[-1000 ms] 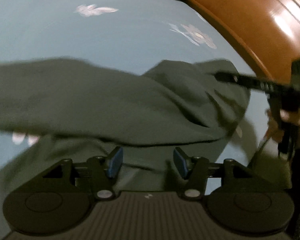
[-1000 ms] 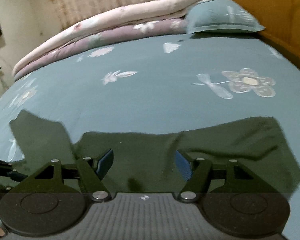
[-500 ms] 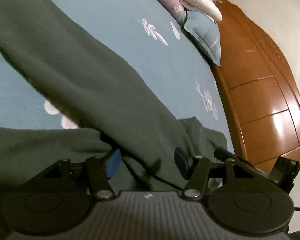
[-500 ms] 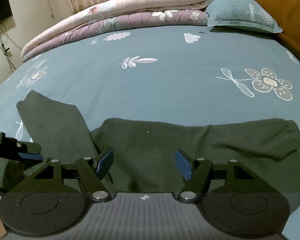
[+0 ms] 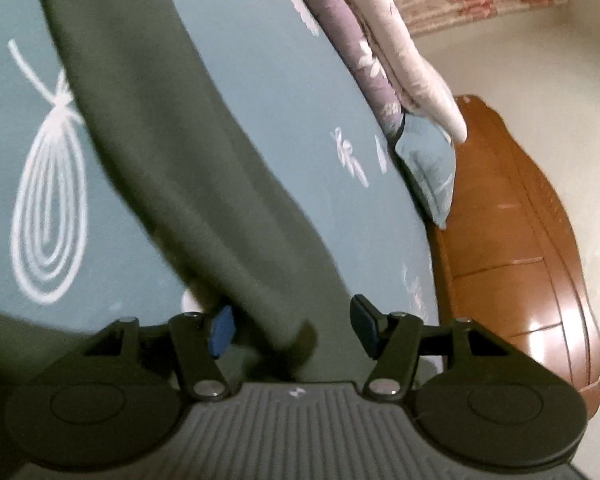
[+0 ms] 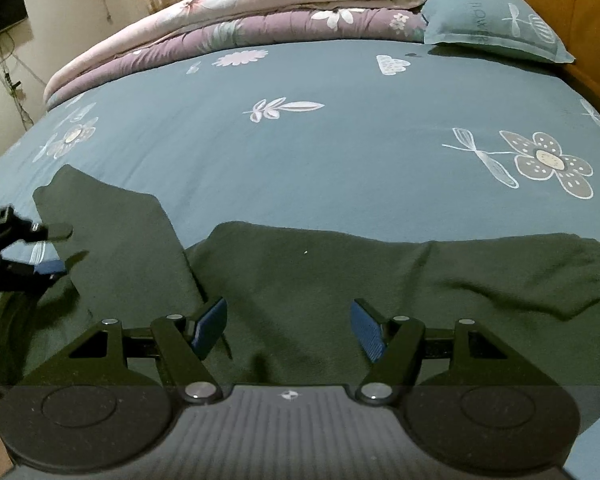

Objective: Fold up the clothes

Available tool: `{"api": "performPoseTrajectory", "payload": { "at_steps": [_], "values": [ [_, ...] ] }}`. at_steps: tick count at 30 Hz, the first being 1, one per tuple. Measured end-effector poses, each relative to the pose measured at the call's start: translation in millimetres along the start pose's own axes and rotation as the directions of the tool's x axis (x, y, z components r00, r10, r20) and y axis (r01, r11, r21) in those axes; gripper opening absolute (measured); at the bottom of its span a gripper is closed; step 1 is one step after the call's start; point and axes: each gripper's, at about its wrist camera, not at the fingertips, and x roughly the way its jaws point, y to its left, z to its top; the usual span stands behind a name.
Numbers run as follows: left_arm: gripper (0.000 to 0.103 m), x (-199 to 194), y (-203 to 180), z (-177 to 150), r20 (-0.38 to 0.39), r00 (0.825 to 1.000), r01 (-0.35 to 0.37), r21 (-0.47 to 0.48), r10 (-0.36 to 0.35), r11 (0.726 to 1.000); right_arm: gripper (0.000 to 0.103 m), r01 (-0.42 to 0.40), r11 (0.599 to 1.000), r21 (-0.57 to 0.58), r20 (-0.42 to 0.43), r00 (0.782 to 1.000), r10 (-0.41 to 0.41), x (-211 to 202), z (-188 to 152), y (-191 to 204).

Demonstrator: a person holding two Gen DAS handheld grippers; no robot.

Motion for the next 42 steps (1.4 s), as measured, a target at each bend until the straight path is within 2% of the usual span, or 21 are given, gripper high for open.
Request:
{"api": "performPoseTrajectory", "payload": {
  "at_steps": [3, 5, 6, 10, 18, 19, 20, 22, 25, 27, 29, 31, 33, 34, 35, 36, 38, 40, 42],
  "values": [
    [0.061, 0, -9, -2, 0.007, 0.998, 0.057, 0.010, -0.057, 0.998, 0.073, 0.003, 1.000, 0.001, 0.001, 1.000, -0.003, -2, 0, 0],
    [0.073, 6, -10, -6, -0.010, 0.997, 0.072, 0.020, -0.072, 0.997, 0.073, 0.005, 1.000, 0.004, 0.001, 1.000, -0.005, -3, -1, -1],
    [0.073, 9, -10, -8, -0.019, 0.997, 0.080, 0.025, -0.079, 0.997, 0.073, 0.005, 1.000, 0.007, -0.002, 1.000, -0.005, -3, -1, -2],
    [0.069, 22, -6, -17, -0.038, 0.995, 0.088, 0.023, -0.087, 0.996, 0.073, 0.004, 1.000, 0.012, -0.014, 1.000, -0.004, 1, -2, -2],
    [0.070, 41, -11, -12, -0.042, 0.987, 0.155, 0.003, -0.155, 0.988, 0.073, -0.005, 1.000, 0.016, -0.020, 1.000, 0.005, 4, -2, -2],
    [0.061, 42, -10, -11, -0.043, 0.989, 0.142, 0.004, -0.142, 0.990, 0.073, -0.005, 1.000, 0.018, -0.019, 1.000, 0.005, 3, -2, -2],
    [0.056, 43, -8, -11, -0.044, 0.991, 0.128, 0.006, -0.127, 0.992, 0.073, -0.003, 1.000, 0.018, -0.018, 1.000, 0.003, 2, -2, -2],
    [0.054, 46, -8, -9, -0.049, 0.993, 0.106, -0.005, -0.106, 0.994, 0.073, 0.001, 1.000, 0.019, -0.015, 1.000, -0.001, 1, -1, -2],
    [0.054, 53, -5, -2, -0.037, 0.992, 0.117, -0.073, -0.120, 0.990, 0.073, 0.004, 0.999, 0.036, -0.007, 1.000, -0.004, -3, -1, -2],
    [0.048, 52, -3, -2, -0.032, 0.994, 0.105, -0.080, -0.108, 0.991, 0.073, 0.007, 0.999, 0.046, -0.004, 1.000, -0.007, -6, -2, 0],
    [0.037, 53, -2, -3, -0.027, 0.996, 0.085, -0.075, -0.087, 0.994, 0.073, 0.016, 0.999, 0.045, -0.002, 1.000, -0.016, -10, -4, 4],
    [0.032, 55, 0, -3, -0.025, 0.996, 0.082, -0.081, -0.084, 0.993, 0.073, 0.025, 0.999, 0.045, -0.001, 1.000, -0.025, -15, -7, 9],
    [0.033, 54, 3, 0, -0.054, 0.995, 0.071, -0.162, -0.081, 0.984, 0.073, 0.031, 0.998, 0.053, -0.001, 1.000, -0.031, -18, -9, 13],
    [0.038, 55, 4, 1, -0.062, 0.995, 0.067, -0.163, -0.078, 0.984, 0.073, 0.039, 0.998, 0.053, -0.001, 0.999, -0.039, -21, -11, 15],
    [0.050, 56, 5, 1, -0.070, 0.995, 0.062, -0.159, -0.074, 0.985, 0.073, 0.048, 0.998, 0.048, -0.001, 0.999, -0.049, -23, -12, 19],
    [0.047, 57, 6, 0, -0.077, 0.995, 0.058, -0.155, -0.071, 0.986, 0.073, 0.058, 0.997, 0.044, 0.000, 0.998, -0.058, -26, -13, 22],
    [0.021, 59, 8, 0, -0.091, 0.994, 0.050, -0.146, -0.064, 0.988, 0.073, 0.080, 0.996, 0.045, 0.002, 0.997, -0.080, -33, -16, 27],
    [0.012, 61, 10, 0, -0.106, 0.993, 0.042, -0.137, -0.056, 0.990, 0.073, 0.106, 0.993, 0.058, 0.007, 0.994, -0.107, -40, -20, 32],
    [0.011, 63, 12, 0, -0.120, 0.992, 0.033, -0.127, -0.049, 0.991, 0.073, 0.130, 0.989, 0.076, 0.009, 0.991, -0.131, -47, -25, 33]
  ]
}}
